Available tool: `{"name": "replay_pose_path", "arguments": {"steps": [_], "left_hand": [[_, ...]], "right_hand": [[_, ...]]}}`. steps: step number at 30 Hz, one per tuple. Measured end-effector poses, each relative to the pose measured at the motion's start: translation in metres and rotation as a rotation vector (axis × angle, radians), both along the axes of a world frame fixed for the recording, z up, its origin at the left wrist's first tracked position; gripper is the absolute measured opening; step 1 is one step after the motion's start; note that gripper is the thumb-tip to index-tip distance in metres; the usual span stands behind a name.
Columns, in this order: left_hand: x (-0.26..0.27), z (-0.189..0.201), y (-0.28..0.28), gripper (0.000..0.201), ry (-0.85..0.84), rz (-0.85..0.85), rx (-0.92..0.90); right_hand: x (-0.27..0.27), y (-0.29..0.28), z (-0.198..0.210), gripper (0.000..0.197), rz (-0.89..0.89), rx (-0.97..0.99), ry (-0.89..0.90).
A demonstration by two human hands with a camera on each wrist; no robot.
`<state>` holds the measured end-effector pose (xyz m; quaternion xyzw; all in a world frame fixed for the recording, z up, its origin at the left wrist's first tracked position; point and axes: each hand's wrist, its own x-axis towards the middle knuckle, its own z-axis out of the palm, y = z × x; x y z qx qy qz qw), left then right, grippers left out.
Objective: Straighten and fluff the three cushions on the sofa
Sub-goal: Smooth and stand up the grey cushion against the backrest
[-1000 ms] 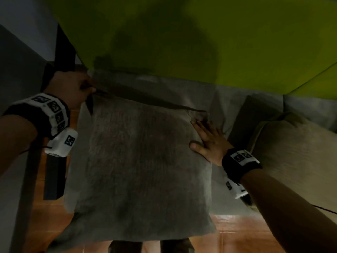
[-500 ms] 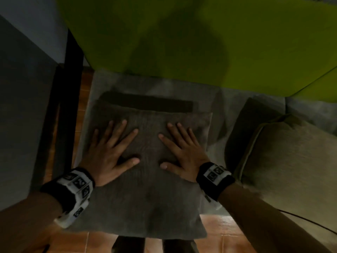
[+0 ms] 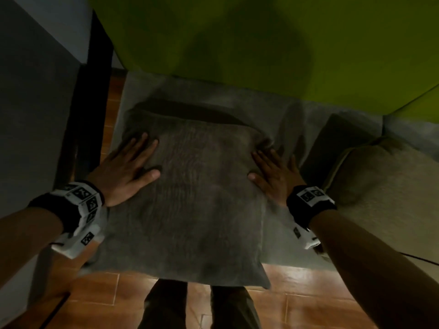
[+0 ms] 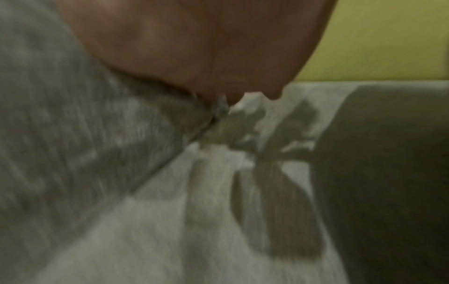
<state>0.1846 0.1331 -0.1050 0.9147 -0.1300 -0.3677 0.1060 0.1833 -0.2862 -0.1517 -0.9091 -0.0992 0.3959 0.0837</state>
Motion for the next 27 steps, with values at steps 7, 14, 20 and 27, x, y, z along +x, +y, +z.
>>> {"name": "replay_pose_path", "arguments": {"steps": [7, 14, 20, 27], "left_hand": [[-0.056, 0.063, -0.026, 0.076, -0.267, 0.243, -0.088], [-0.113, 0.012, -0.029, 0.088, -0.120, 0.174, 0.056], [-0.104, -0.012, -0.028, 0.090, -0.089, 0.211, 0.024], [-0.114, -0.018, -0.017, 0.091, -0.153, 0.208, -0.071]], "right_hand": [[-0.056, 0.053, 0.092, 0.068, 0.014, 0.348, -0.475], [-0.105, 0.088, 0.026, 0.084, 0.287, 0.255, -0.355], [-0.099, 0.094, 0.013, 0.089, 0.121, 0.092, -0.361], [-0.122, 0.080, 0.017, 0.084, -0.262, 0.055, -0.247]]}}
